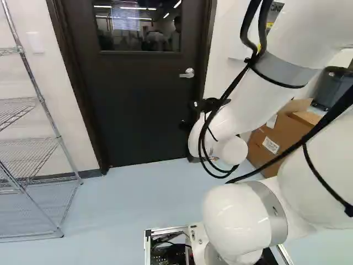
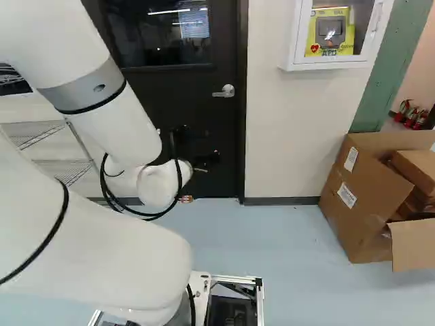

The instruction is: Open the door and move inside

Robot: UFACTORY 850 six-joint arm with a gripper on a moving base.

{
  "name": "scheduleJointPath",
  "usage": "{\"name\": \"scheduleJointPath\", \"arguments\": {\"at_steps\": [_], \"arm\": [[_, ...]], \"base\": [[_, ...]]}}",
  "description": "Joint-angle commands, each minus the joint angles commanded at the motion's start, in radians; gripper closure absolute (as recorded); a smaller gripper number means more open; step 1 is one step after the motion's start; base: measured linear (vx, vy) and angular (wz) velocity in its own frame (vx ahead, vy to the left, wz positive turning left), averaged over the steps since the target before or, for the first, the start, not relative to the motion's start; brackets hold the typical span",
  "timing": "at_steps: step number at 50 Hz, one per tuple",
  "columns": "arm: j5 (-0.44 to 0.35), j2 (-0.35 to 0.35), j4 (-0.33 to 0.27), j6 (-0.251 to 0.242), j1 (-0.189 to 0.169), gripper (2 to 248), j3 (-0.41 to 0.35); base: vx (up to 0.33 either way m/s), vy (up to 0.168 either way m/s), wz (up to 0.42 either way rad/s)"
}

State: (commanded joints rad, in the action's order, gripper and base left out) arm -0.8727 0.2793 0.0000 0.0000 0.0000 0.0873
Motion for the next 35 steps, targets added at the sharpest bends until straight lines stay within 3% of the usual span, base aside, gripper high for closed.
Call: {"name": "scheduleJointPath", "arguments": {"at_steps": [35], "arm": [[0.0, 0.0, 0.0, 0.0, 0.0, 3, 0.0]], "base": [[0.157, 0.042, -0.008]]}}
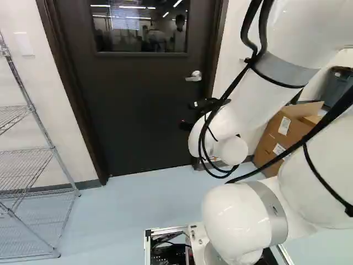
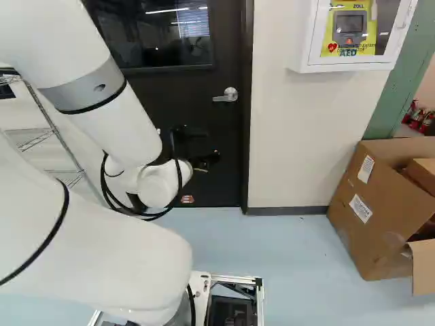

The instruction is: Open the door and move inside

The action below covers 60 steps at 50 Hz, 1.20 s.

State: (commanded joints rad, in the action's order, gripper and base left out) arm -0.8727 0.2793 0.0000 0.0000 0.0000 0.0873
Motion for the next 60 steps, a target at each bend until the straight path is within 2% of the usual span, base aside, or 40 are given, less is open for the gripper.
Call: {"name": "scheduleJointPath", "arguments": {"at_steps": [34, 60], "arm": [[0.0, 0.0, 0.0, 0.0, 0.0, 3, 0.0], [0.0, -0.059, 0.0, 0.0, 0.002, 3, 0.078]], "base": [[0.167, 0.04, -0.018], [0.017, 0.003, -0.003]]}}
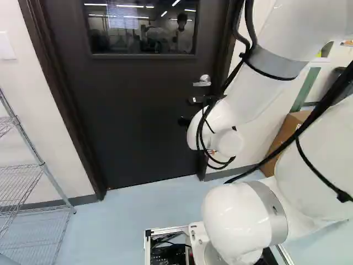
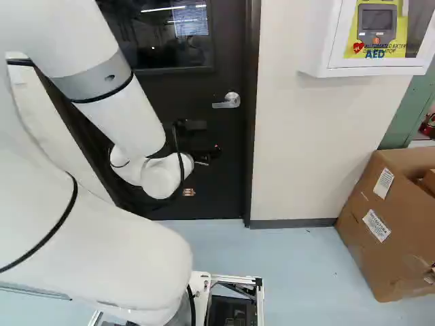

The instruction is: Open the door and move inside

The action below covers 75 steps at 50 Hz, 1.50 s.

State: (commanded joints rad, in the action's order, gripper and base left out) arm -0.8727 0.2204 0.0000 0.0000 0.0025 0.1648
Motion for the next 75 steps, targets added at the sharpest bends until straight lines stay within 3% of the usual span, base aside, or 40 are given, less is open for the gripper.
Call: {"name": "scheduleJointPath", "arguments": {"at_steps": [75], "arm": [[0.0, 0.016, 0.0, 0.0, 0.0, 3, 0.17]], "base": [[0.0, 0.0, 0.0]]}}
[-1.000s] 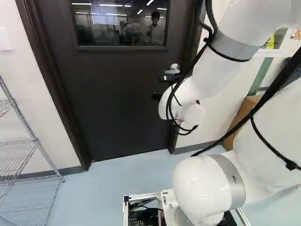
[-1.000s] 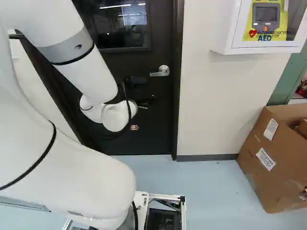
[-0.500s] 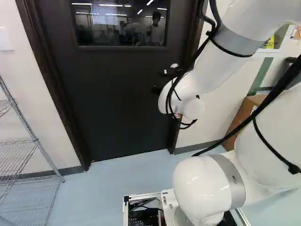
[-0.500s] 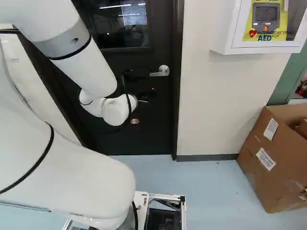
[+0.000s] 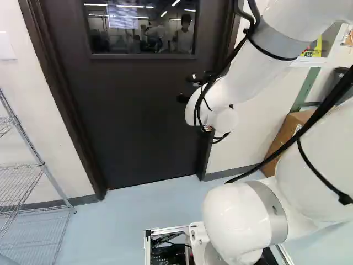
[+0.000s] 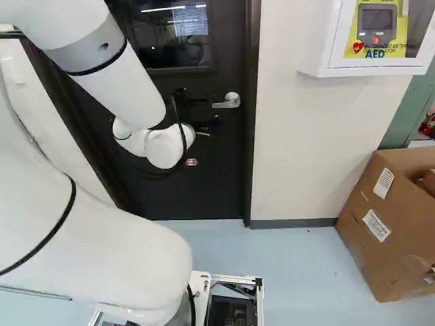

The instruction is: Open the door and move inside

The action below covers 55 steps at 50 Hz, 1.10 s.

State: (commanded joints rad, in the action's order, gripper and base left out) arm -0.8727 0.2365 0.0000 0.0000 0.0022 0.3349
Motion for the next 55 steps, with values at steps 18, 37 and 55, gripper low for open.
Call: {"name": "scheduleJointPath", "arguments": {"at_steps": [18, 37, 55], "arm": [[0.0, -0.006, 0.0, 0.0, 0.0, 3, 0.047], [0.0, -0.01, 0.0, 0.0, 0.0, 3, 0.093], [0.039, -0.036, 0.0, 0.0, 0.0, 3, 0.157]], "base": [[0.0, 0.0, 0.0], [0.0, 0.0, 0.0], [0.0, 0.0, 0.0]]}}
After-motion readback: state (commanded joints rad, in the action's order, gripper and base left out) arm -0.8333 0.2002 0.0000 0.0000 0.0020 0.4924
